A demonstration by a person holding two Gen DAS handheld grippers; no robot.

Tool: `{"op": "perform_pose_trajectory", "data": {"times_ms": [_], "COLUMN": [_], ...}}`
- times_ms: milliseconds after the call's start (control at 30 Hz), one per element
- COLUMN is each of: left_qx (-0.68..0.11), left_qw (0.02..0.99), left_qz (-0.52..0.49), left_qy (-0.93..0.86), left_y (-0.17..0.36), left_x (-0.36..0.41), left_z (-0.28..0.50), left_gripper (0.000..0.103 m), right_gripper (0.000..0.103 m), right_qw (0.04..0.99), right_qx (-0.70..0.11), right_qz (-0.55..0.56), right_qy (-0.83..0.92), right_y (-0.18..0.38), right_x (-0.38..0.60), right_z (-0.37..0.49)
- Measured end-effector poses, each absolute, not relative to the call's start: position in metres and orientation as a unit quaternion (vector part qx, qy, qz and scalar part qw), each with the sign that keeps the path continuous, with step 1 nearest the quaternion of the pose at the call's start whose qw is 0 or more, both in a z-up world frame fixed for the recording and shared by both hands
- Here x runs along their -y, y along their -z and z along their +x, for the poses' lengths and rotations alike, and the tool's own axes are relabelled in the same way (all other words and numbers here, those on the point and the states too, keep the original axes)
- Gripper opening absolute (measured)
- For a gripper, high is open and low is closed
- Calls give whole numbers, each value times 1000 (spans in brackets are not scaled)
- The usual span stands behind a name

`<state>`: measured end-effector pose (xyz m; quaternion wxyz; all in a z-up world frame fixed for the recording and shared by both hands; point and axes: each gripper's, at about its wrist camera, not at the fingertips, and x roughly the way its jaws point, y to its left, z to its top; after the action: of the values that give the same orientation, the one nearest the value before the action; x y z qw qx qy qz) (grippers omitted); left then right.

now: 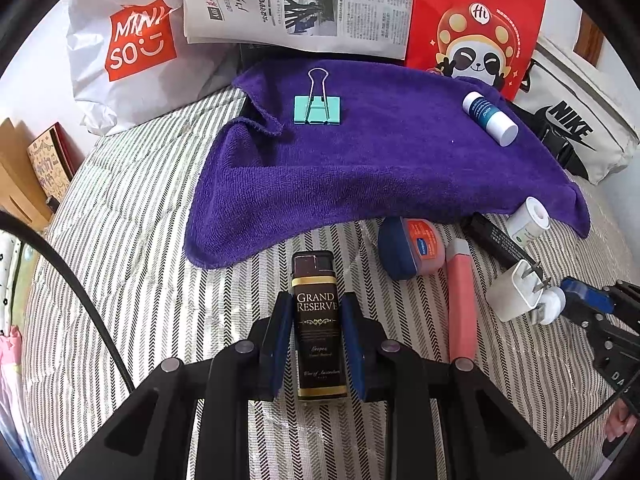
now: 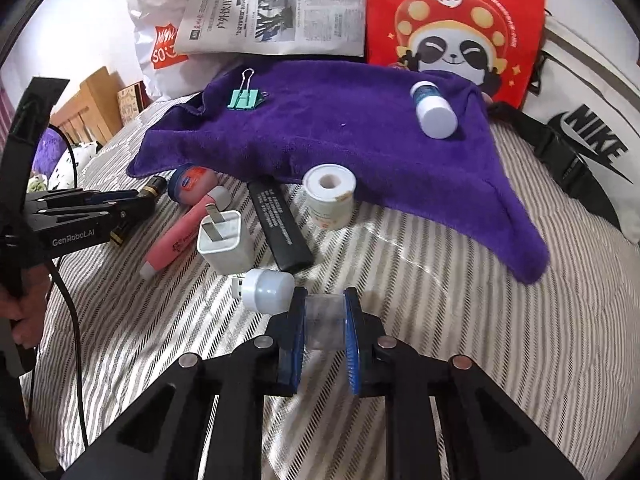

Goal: Organize rigid objects
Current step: 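Grasp the small clear plastic cap with the right tool, then carry the box toward the clip with the left tool while the right tool carries the cap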

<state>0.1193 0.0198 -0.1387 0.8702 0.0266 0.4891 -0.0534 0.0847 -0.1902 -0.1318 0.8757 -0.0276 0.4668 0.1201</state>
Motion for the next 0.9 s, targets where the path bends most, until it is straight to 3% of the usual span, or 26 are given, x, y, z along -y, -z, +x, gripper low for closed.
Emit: {"op": "perform_pose_trajectory", "data": {"times_ms": [267,900], "left_qx": [-488,-469], "left_qw": [871,881], "left_qz": [26,29], "left_qy": [52,53], "left_y": [139,140], "left_x": [-20,-18], "left_z": [119,114], "left_gripper": [24,24], "right_gripper": [18,20], "right_qw": [868,891], "right_qx": [-485,-438], "right_qz": [-7,3], "right_qy": [-106,-119], "right_y": [135,141], "right_x": [205,210], "right_z": [78,64]}}
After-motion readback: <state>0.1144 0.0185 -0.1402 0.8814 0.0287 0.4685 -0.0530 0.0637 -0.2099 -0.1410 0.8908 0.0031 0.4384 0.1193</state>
